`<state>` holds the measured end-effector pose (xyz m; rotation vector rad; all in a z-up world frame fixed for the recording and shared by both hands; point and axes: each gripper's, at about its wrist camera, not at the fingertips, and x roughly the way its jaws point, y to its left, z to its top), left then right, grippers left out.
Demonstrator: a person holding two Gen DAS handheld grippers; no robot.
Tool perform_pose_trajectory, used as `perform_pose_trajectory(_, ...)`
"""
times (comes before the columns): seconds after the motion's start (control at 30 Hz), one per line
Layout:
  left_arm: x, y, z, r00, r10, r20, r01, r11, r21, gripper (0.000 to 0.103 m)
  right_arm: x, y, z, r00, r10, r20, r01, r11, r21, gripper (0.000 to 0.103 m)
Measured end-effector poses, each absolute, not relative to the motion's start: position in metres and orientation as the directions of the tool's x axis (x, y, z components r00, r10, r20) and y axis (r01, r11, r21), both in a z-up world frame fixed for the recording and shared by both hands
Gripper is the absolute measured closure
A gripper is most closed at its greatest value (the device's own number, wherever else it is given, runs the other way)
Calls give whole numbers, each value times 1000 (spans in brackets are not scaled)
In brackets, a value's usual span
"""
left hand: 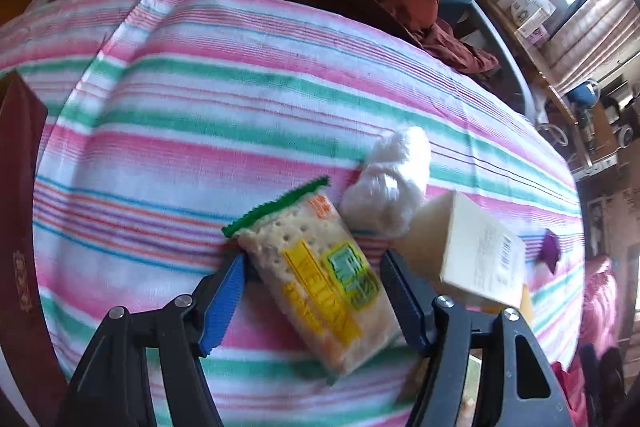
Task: Organize objects
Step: 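Move both tools from the tray back toward the pile, then grasp the WEIDAN cracker packet with the left tool while the right tool grasps the green-white box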
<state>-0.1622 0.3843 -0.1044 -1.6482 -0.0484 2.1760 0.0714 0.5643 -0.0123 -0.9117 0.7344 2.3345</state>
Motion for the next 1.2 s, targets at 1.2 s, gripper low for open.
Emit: perform_pose_trajectory(1.2,-69,338,-112,-396,370,-840,-638,-769,-38,54,27,531,-77,-493,-29,-870,-538,-776,331,0)
